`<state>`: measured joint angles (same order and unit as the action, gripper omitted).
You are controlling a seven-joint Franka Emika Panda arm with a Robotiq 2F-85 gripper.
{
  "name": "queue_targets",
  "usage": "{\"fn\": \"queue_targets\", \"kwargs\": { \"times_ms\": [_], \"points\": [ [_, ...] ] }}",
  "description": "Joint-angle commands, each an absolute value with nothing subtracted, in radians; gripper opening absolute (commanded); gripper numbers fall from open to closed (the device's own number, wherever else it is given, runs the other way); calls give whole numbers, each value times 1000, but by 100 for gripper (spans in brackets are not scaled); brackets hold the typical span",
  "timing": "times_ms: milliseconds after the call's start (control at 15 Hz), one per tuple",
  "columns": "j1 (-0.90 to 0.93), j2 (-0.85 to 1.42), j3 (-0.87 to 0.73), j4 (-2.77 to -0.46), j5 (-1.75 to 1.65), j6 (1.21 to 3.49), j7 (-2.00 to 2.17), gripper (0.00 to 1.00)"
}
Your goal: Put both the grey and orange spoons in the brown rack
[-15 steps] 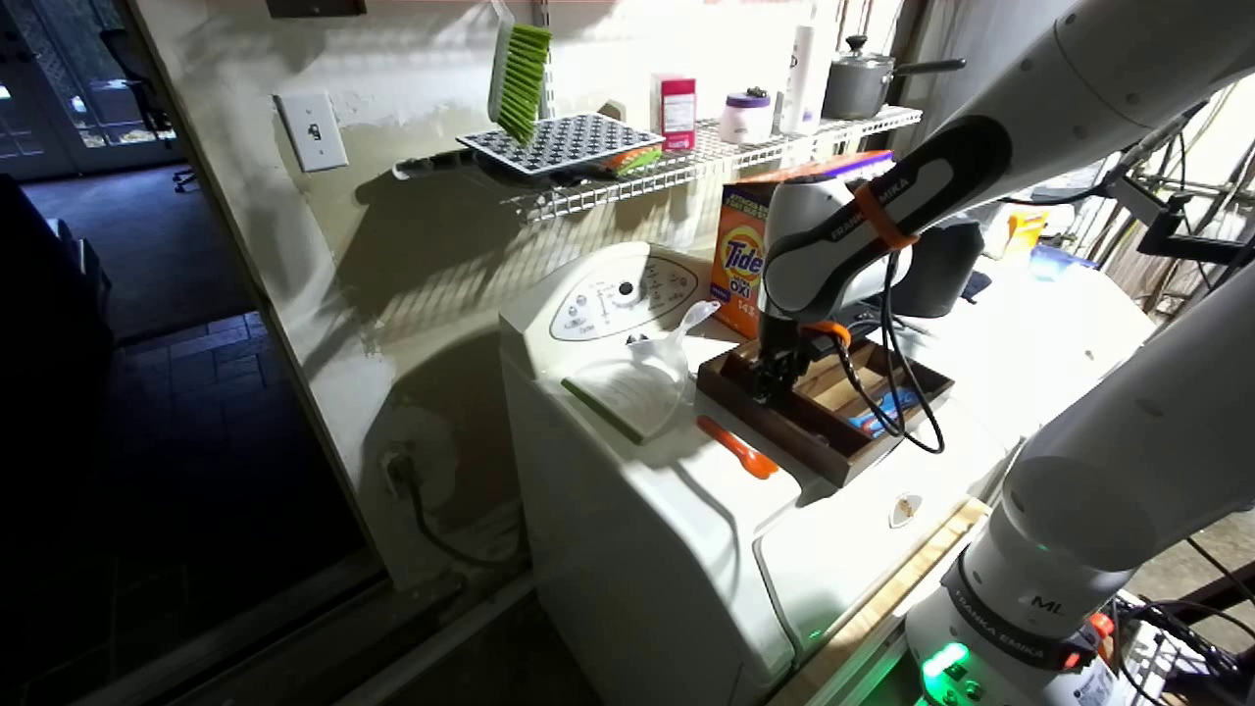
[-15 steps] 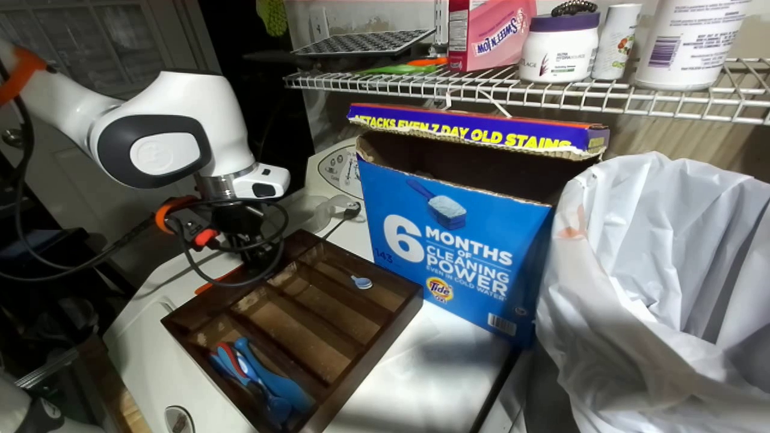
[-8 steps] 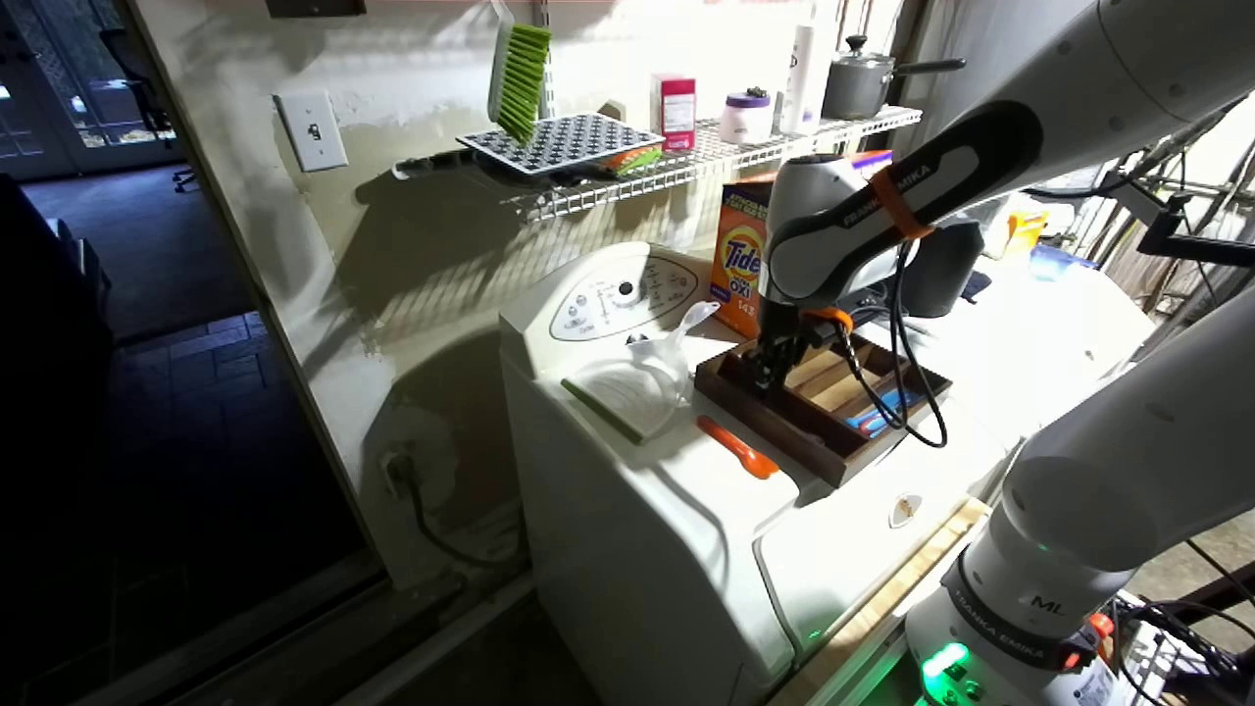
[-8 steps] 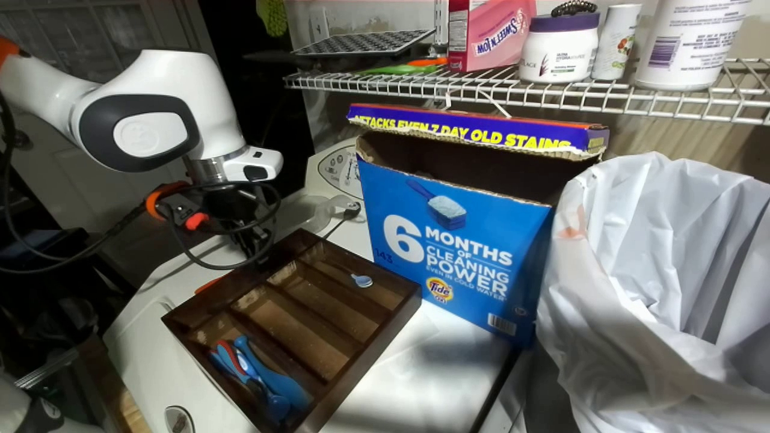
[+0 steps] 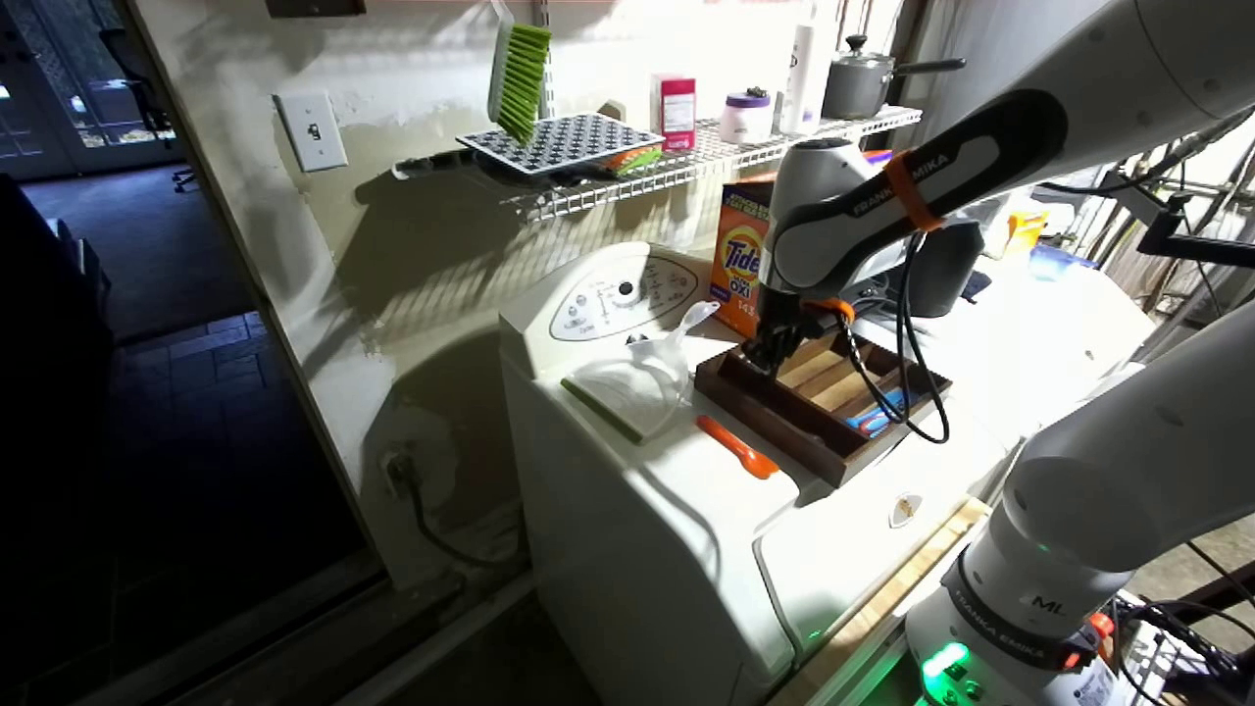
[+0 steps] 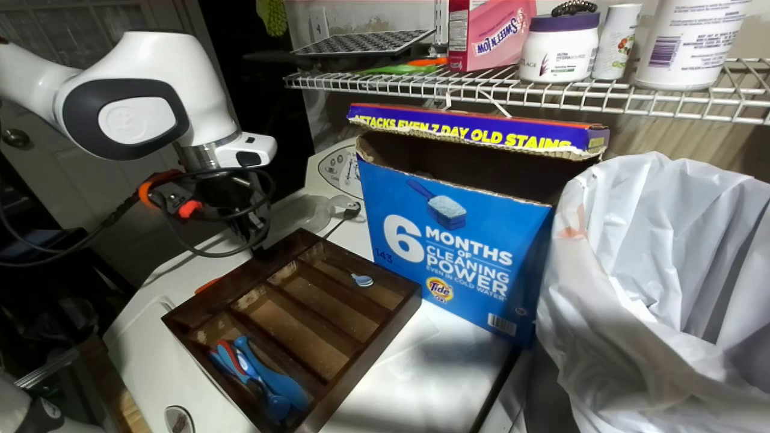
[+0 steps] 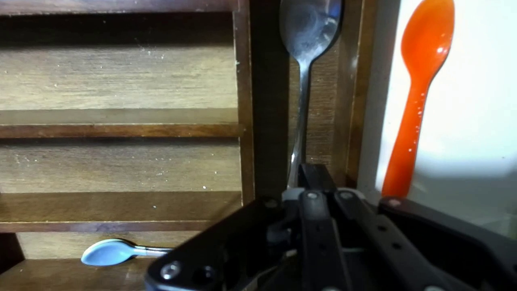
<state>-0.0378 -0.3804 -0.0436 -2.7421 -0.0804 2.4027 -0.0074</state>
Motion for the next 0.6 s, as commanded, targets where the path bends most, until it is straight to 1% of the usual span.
{"fn": "queue_targets", "kwargs": {
  "times_ms": [0,67,133,200,533],
  "points": [
    [20,-448,-21,-2743,-6,2349,-21,0],
    [44,-458,-13,-2744,20,2330,-21,26],
    [66,-464,0,-2742,41,2310,-17,28],
    [86,-467,9,-2742,60,2295,-14,33],
    [124,-433,65,-2745,94,2269,49,68]
  ]
}}
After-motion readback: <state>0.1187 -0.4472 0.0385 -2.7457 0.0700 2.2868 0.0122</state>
